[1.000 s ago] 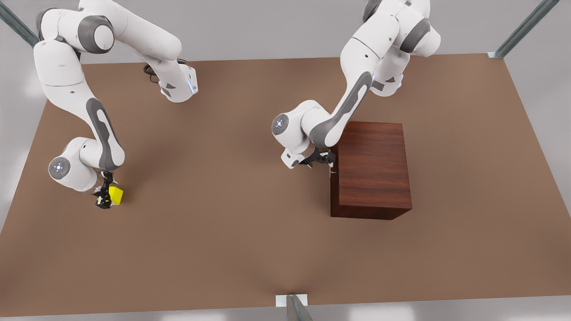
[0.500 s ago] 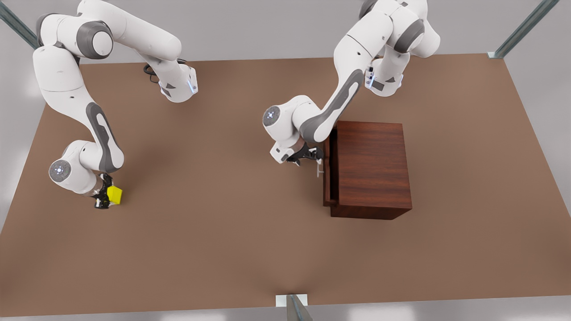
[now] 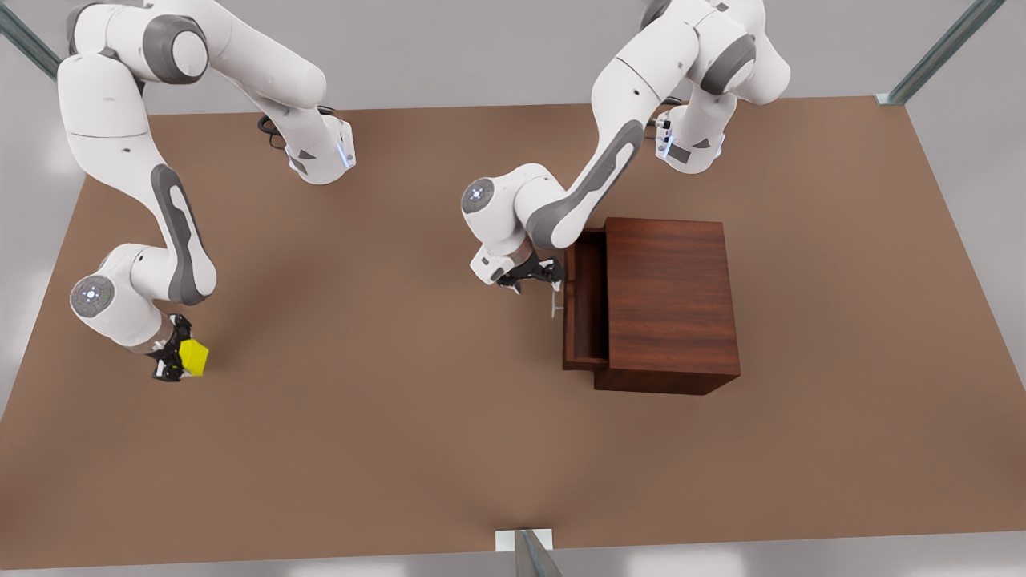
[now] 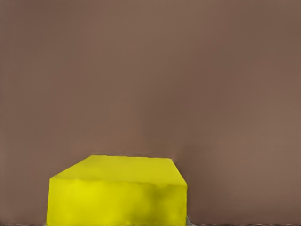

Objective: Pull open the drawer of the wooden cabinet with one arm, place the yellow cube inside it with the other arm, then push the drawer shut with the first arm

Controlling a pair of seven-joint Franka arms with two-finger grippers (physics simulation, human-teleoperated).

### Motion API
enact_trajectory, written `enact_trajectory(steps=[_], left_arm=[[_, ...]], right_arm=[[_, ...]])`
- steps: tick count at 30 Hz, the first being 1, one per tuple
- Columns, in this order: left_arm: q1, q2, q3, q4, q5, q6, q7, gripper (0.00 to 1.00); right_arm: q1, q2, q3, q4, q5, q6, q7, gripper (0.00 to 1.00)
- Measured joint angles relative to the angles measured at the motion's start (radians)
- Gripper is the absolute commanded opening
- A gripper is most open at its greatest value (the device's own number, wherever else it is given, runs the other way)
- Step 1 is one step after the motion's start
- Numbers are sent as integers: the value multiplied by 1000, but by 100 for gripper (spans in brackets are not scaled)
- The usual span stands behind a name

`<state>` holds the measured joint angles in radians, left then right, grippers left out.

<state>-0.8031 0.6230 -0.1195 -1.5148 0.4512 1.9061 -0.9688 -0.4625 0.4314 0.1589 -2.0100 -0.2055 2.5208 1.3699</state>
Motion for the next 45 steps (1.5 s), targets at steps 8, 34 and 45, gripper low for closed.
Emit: enact_trajectory(steps=[8, 34, 45], left_arm=[[-15, 22, 0, 37, -12, 13, -17, 100], [288, -288, -9, 142, -190, -266, 61, 100], [792, -313, -6, 207, -429, -425, 449, 100]], right_arm=[[3, -33, 65, 129, 43, -174, 19, 62], [180, -34, 114, 424, 137, -628, 93, 62], [697, 106, 109, 829, 249, -843, 439, 62]])
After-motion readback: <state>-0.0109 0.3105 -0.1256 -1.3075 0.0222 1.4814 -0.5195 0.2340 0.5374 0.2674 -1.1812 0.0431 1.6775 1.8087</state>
